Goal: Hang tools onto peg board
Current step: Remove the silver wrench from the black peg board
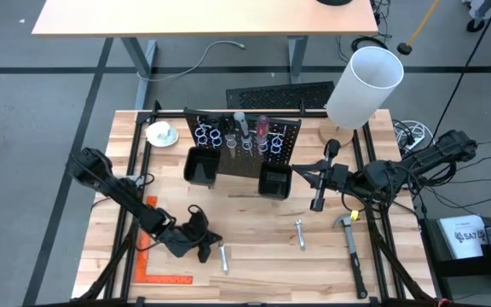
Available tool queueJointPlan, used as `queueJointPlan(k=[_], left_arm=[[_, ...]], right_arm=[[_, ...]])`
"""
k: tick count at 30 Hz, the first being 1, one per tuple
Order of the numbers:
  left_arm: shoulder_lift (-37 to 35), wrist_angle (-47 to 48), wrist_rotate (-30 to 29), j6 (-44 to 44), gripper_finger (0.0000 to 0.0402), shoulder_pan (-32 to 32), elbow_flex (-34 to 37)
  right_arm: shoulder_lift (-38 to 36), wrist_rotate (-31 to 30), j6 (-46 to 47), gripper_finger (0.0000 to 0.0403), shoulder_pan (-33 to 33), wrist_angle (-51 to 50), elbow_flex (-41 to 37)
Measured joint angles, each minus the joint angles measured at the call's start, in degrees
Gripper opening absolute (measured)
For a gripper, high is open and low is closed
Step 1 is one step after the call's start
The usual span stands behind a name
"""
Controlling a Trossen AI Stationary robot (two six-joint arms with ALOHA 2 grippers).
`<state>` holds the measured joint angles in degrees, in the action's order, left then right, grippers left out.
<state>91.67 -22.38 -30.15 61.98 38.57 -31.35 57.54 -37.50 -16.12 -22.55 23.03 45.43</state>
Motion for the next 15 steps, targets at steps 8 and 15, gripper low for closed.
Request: queueJointPlan(k=[8, 15], left_arm=[[0.50, 1.76, 7.69, -3.13, 0.0014, 2.90, -2.80], [4.16, 4.01, 5.80, -10.08, 0.0016, 3.19, -6.02]], right_arm=[[0.00, 0.00, -1.07, 0.0002, 0.00, 0.31, 0.00], [0.00, 0.02, -0.89, 0.0002, 0.02, 0.72, 0.00]])
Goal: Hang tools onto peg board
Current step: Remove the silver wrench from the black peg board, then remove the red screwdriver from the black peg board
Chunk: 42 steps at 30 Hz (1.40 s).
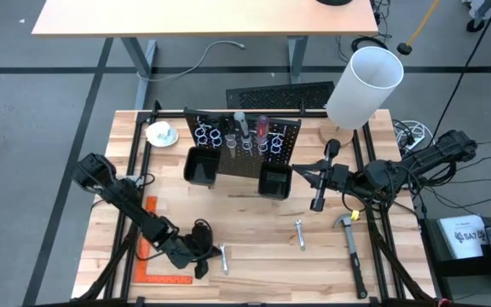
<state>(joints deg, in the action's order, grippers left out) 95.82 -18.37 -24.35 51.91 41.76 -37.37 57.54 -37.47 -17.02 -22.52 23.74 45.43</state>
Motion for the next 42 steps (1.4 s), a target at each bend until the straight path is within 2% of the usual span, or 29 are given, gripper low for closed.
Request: queueJointPlan(k=[5, 10, 29, 36, 42], left_arm=[[4.42, 2.02, 0.29, -3.02, 0.0016, 0.02, -2.38], [7.32, 6.10, 0.32, -1.20, 0.0006, 0.02, -3.78], [7.64, 10.97, -4.66, 3.25, 0.0008, -2.27, -4.08], [4.17, 13.43, -1.38, 2.01, 0.0008, -2.46, -3.73], [-4.02, 13.92, -1.58, -2.15, 0.0008, -2.36, -3.73]], right_arm=[[0.00, 0.00, 0.02, 0.0002, 0.00, 0.07, 0.00], [0.00, 0.00, 0.02, 0.0002, 0.00, 0.05, 0.00], [0.00, 0.00, 0.02, 0.0002, 0.00, 0.01, 0.00], [0.00, 0.00, -0.06, 0.0002, 0.00, -0.01, 0.00], [0.00, 0.08, -0.17, 0.0002, -0.02, -0.02, 0.00]])
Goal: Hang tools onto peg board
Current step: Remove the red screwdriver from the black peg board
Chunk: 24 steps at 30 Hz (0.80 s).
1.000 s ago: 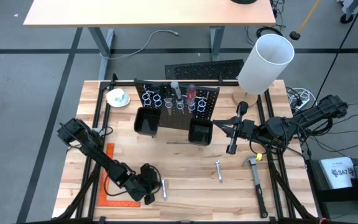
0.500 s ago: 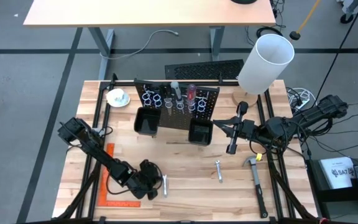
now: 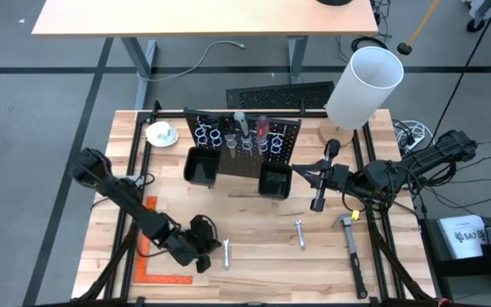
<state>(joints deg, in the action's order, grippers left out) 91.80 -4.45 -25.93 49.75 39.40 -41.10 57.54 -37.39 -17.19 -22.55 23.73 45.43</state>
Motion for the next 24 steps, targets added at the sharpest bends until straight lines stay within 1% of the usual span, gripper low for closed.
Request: queueJointPlan(k=[6, 8, 10, 13, 16, 18, 21, 24], left_arm=[[-9.78, -1.07, -2.35, -6.37, 0.0008, 0.80, -0.04], [-13.42, -2.43, -3.93, -10.41, 0.0008, 1.26, -0.05], [-17.25, -5.64, -5.02, -16.60, 0.0008, 1.63, -0.08], [-22.95, -9.55, -6.15, -28.21, 0.0008, 2.01, -1.41], [-28.07, -11.33, -6.81, -39.97, 0.0008, 2.05, -4.38], [-30.84, -11.52, -8.71, -46.98, 0.0008, 2.03, -6.46], [-33.89, -10.94, -12.14, -55.38, 0.0008, 2.03, -8.41], [-36.07, -8.72, -16.85, -60.89, 0.0009, 2.03, -8.83]], right_arm=[[0.00, 1.76, -0.44, 0.0002, -0.02, 0.12, 0.00], [0.02, 1.74, -0.09, 0.0005, -0.05, 0.65, 0.00], [0.02, 1.76, 1.40, 0.0015, -0.07, 2.02, 0.00], [0.06, 1.93, 3.67, 0.0045, -0.07, 2.32, 0.75], [0.35, 4.31, 5.62, 0.0085, -0.05, 2.13, 1.67], [0.96, 4.56, 6.20, 0.0115, -0.07, 2.05, 2.36], [2.34, 4.52, 6.15, 0.0157, -0.07, -0.16, 3.38], [4.67, 4.41, 5.79, 0.0188, -0.05, -2.32, 4.19]])
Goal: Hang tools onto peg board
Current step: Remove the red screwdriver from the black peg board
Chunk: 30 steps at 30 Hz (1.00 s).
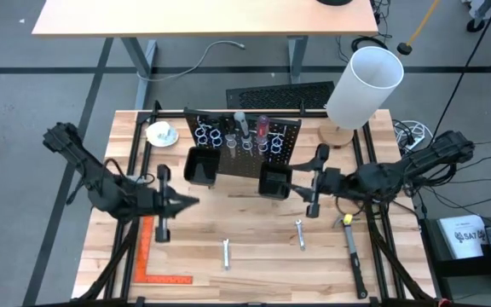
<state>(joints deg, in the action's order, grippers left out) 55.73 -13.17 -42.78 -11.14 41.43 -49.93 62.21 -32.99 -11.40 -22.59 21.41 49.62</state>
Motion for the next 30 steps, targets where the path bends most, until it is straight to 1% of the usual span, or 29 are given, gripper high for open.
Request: queueJointPlan(k=[3, 6, 8, 10, 12, 15, 18, 20, 22, 23, 25, 30], left_arm=[[-1.29, 4.31, -8.45, -3.17, 0.0009, 0.00, 0.00], [-2.46, 6.13, -17.07, -7.65, 0.0009, -0.34, 0.00], [-3.34, 6.03, -19.77, -10.94, 0.0009, -0.77, 0.00], [-4.35, 6.01, -20.16, -13.41, 0.0009, -1.25, 0.00], [-5.41, 6.15, -20.19, -14.47, 0.0009, -1.81, 0.00], [-6.77, 7.33, -20.26, -14.80, 0.0009, -2.08, 0.00], [-7.51, 11.08, -20.25, -11.66, 0.0009, -2.05, 0.00], [-7.57, 14.57, -20.22, -8.90, 0.0009, -2.05, 0.00], [-7.49, 17.52, -20.21, -6.23, 0.0009, -2.05, 0.00], [-7.48, 18.78, -20.19, -4.94, 0.0009, -2.05, 0.00], [-7.30, 21.14, -20.20, -3.03, 0.0009, -2.05, 0.00], [-7.00, 25.02, -20.07, -2.67, 0.0009, -2.05, 0.00]], right_arm=[[3.12, -2.05, -0.35, 0.0200, 0.01, -0.03, 1.44], [6.83, -8.24, -4.29, 0.0198, -0.02, 0.07, 4.98], [9.35, -12.63, -7.86, 0.0193, -0.01, 0.67, 8.54], [11.73, -16.78, -10.31, 0.0189, 0.02, 1.13, 12.56], [14.19, -19.67, -11.99, 0.0185, 0.30, 1.28, 16.72], [17.68, -21.11, -14.79, 0.0181, 0.81, 1.12, 21.85], [20.21, -22.06, -16.69, 0.0181, 1.25, 1.12, 26.26], [21.43, -25.36, -18.13, 0.0181, 1.25, 1.17, 28.92], [22.12, -28.57, -19.60, 0.0181, 1.25, 1.13, 30.81], [22.26, -29.14, -19.71, 0.0181, 1.25, 1.16, 31.45], [22.30, -29.96, -19.31, 0.0181, 1.31, 1.05, 32.26], [22.29, -30.16, -16.06, 0.0185, 3.23, 1.01, 32.73]])
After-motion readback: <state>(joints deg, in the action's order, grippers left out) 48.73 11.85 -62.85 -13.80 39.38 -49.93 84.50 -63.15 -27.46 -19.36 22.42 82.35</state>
